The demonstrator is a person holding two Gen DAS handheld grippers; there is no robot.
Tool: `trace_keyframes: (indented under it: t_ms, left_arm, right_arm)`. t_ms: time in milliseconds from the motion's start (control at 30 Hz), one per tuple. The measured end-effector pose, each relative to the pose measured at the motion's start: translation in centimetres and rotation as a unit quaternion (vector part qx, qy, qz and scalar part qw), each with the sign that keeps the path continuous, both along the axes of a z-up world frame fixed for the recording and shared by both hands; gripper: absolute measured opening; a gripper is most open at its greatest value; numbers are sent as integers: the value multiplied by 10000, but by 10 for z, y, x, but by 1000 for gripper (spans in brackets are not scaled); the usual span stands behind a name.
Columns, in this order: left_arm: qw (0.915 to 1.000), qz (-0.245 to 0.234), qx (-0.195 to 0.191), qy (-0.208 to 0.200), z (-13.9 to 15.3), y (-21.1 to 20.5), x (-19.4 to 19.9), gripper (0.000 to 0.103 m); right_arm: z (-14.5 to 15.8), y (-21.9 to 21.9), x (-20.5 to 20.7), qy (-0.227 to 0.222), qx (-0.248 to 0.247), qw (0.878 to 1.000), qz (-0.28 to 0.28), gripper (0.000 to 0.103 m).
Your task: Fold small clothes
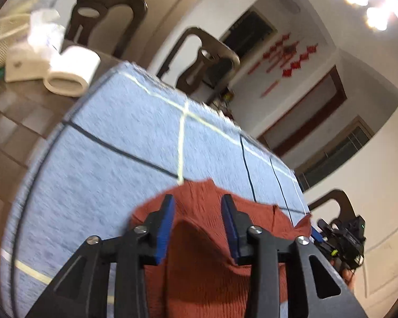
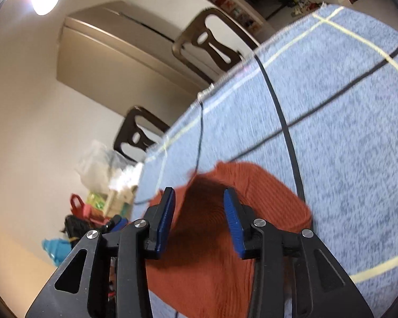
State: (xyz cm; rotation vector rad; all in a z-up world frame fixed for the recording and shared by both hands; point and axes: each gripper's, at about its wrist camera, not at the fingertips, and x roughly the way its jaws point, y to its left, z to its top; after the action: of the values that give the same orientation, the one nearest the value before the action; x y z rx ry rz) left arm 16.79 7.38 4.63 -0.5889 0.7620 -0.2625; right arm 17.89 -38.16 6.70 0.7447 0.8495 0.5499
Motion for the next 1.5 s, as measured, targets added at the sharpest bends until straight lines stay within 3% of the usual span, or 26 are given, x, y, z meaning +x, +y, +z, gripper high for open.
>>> trace_keyframes:
  t_ms: [100,233,400,533,567,633,667,700,767,967,1233,1400,1500]
  left_arm:
    - [9996,93,259,13,1,4,-2,39]
    - [9984,-49,548,154,-6,-4,3,43]
    - [9930,-266,1097,339,-14,-26,20,43]
    - [9859,-419,1532,534,-21,-41,36,43]
    - [9842,-426,1611,607,-24,-43,39,43]
    - [9822,-442,1720,610,-26,-47,42,43]
    - [9813,-445,1771,610,-26,-49,43,40]
    - [9807,-462,1804,590,-25,-50,42,24]
    - [9803,-532,1825,539,-24,-53,41,8]
    - [9843,-291,1739,22,-9,-48,32,7]
    - [9811,-147,1912,260,-34,-45,43,7]
    - [9798,-164,1971,281,-29,-43,39,11]
    - [9806,-102,1955,136,-17,-39,21,16]
  right_arm:
    - [7,-1,-2,-148,-327,9993,-44,39]
    - [9,10,-3,-253,-1130,9933,55,39]
    - [-3,33,7,-137,-1912,9808,352,39]
    - [-15,41,18,36,-2270,9727,488,39]
    - [-16,42,18,20,-2341,9709,511,36]
    - [-15,47,19,-46,-2550,9653,555,19]
    - [-15,48,19,-47,-2611,9637,557,16]
    - [-14,49,19,-68,-2635,9630,560,9]
    - [-10,48,18,-145,-2608,9639,520,7]
    - [5,37,19,-463,-2462,9677,270,7]
    - [-19,35,35,-147,-2593,9655,178,7]
    - [-13,32,33,-98,-2661,9638,156,11]
    - [6,33,14,-383,-2906,9560,77,13]
